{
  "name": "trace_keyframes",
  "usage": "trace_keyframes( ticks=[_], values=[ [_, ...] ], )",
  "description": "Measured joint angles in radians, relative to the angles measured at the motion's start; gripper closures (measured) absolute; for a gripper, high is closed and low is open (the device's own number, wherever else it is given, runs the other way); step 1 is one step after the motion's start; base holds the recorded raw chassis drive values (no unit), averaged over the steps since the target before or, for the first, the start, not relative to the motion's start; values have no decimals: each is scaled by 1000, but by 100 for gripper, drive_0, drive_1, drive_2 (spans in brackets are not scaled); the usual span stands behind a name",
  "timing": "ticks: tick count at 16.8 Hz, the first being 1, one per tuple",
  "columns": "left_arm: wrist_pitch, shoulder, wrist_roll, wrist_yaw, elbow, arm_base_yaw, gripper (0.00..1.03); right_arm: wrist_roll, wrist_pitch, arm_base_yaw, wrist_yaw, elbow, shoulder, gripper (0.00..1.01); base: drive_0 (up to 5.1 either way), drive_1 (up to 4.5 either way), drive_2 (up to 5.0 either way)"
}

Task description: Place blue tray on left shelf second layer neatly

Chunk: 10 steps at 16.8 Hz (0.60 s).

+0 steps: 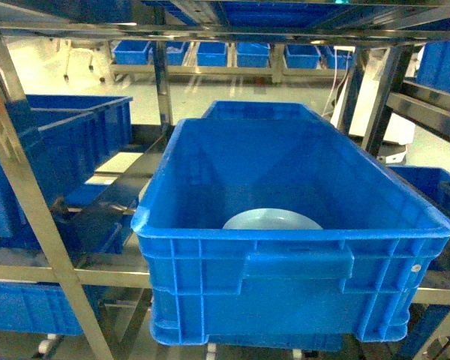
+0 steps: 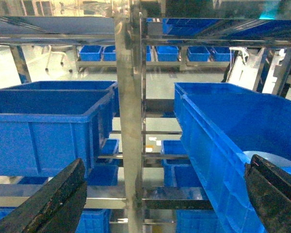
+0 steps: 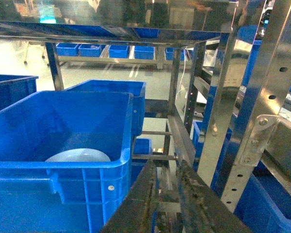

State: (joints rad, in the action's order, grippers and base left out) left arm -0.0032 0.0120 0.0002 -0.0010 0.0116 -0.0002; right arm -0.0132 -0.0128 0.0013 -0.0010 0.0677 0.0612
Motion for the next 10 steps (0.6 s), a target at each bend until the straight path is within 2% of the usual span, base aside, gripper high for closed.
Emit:
trace_keyframes(
  ticks=[1, 2, 10],
  values=[
    [-1, 0, 0, 0, 0, 0, 5, 2, 2, -2, 1, -5, -5, 98, 0, 0, 0],
    [0, 0, 0, 0, 0, 0, 5, 5, 4, -2, 2, -10, -11, 99, 0, 0, 0],
    [-1, 0, 0, -1, 0, 0, 5, 9, 8, -2, 1, -52, -55, 99, 0, 0, 0]
  ],
)
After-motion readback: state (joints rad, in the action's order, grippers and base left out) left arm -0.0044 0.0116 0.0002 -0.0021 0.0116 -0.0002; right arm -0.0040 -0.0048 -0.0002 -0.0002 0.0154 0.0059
